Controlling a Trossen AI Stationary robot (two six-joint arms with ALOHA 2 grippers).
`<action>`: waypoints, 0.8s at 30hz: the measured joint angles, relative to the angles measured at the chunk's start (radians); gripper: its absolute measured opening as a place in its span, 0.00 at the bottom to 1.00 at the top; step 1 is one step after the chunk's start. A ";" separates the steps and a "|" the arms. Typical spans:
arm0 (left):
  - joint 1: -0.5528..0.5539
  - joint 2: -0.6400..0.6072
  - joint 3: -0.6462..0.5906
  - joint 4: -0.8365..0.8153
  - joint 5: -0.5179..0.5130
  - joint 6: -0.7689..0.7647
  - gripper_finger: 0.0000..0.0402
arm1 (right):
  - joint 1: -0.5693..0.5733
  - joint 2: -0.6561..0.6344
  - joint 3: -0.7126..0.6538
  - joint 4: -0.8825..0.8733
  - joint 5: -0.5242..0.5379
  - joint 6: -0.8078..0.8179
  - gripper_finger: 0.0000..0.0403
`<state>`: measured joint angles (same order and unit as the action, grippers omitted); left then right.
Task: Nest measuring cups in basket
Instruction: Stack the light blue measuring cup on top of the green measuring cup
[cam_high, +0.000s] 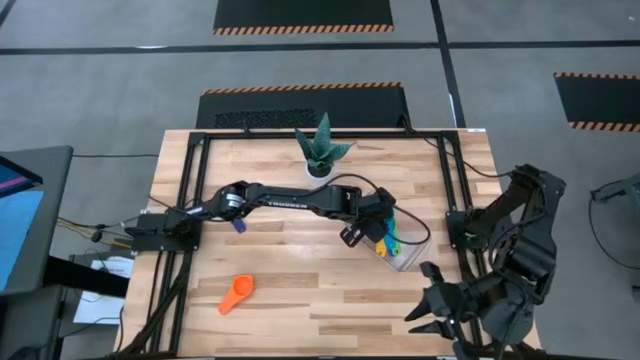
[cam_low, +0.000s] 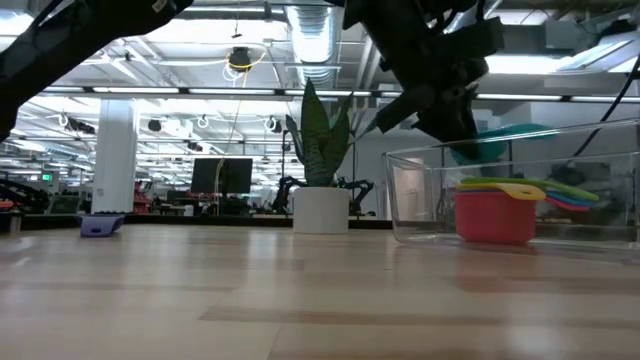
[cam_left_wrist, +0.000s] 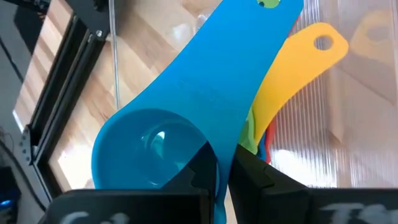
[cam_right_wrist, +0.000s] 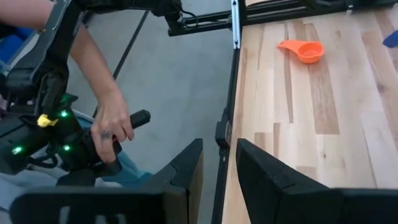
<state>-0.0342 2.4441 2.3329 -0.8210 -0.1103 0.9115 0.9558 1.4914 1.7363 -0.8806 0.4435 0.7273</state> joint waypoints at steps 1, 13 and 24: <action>-0.001 0.005 0.000 0.004 0.000 0.003 0.06 | 0.000 0.000 0.000 0.000 0.000 0.001 0.30; -0.019 0.012 0.000 0.019 -0.009 -0.013 0.06 | 0.000 0.000 0.000 0.000 -0.001 0.032 0.30; -0.020 0.012 0.000 0.023 -0.015 -0.057 0.13 | 0.000 0.000 0.000 0.000 -0.001 0.035 0.30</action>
<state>-0.0544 2.4565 2.3325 -0.7981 -0.1253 0.8541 0.9558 1.4914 1.7363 -0.8810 0.4427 0.7624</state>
